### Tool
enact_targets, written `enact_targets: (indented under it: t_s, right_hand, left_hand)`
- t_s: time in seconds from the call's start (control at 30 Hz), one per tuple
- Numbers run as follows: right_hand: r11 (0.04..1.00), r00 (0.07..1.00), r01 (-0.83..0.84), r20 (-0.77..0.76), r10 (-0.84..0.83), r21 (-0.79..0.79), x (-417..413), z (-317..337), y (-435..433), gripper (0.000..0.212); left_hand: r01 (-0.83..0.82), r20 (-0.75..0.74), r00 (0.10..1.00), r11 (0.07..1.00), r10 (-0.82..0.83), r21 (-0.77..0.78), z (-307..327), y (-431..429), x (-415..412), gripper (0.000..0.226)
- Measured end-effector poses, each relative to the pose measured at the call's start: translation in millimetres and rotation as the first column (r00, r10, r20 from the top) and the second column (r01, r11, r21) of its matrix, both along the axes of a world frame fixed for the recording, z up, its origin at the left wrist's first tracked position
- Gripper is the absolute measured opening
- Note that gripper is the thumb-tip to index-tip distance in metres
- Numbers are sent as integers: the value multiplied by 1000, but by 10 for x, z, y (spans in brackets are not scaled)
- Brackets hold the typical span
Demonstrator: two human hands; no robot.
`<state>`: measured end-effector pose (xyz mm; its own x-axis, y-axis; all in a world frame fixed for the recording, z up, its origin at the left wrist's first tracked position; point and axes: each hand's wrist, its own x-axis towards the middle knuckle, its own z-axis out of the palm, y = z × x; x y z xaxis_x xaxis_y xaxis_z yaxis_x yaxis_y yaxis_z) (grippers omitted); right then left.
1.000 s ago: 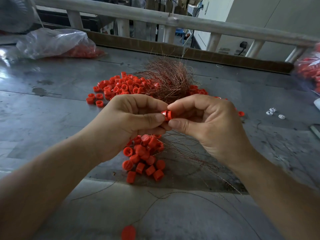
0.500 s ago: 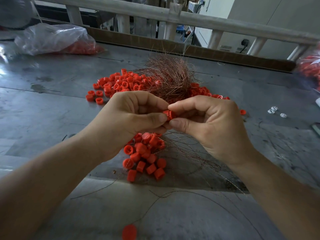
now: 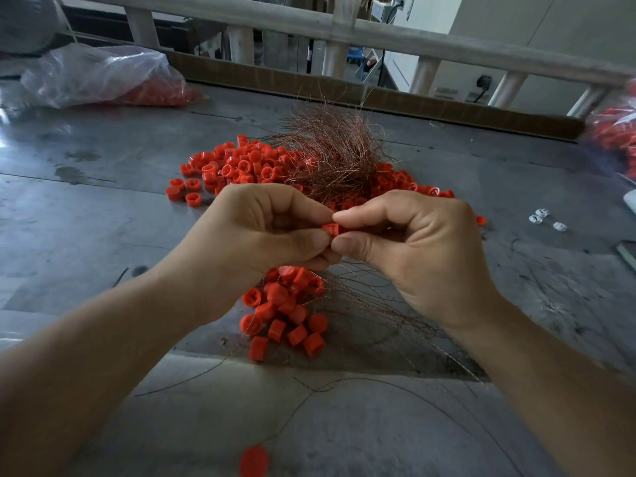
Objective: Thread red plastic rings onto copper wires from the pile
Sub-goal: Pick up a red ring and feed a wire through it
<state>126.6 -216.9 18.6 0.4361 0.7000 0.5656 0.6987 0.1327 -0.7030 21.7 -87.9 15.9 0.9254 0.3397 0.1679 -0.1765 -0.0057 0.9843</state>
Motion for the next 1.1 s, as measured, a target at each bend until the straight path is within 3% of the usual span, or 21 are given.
enact_targets:
  t_s: [0.27, 0.4, 0.63, 0.83, 0.93, 1.1]
  right_hand:
    - [1000, 988, -4, 153, 4, 0, 9, 15, -32, 24]
    - [1000, 998, -2, 64, 1, 19, -8, 22, -48, 25]
    - [1000, 997, 23, 73, -25, 16, -25, -16, -39, 23]
    - [989, 988, -108, -125, 95, -99, 30, 24, -54, 30]
    - [960, 986, -165, -46, 159, -227, 50, 51, -66, 35]
    - [958, 985, -119, 92, 147, -261, 41, 74, -74, 13]
  left_hand:
    - [18, 13, 1000, 999, -18, 40, -19, -10, -4, 23]
    - [-3, 37, 999, 999, 1, 43, -28, -33, -3, 25]
    - [51, 15, 999, 999, -51, -8, -23, -8, -15, 19]
    - [140, -60, 988, 987, -145, -73, -16, 50, -6, 20]
    - [189, -72, 978, 976, -198, -110, -17, 67, -9, 36]
    - [253, -35, 965, 961, -258, -109, -5, 69, -29, 48]
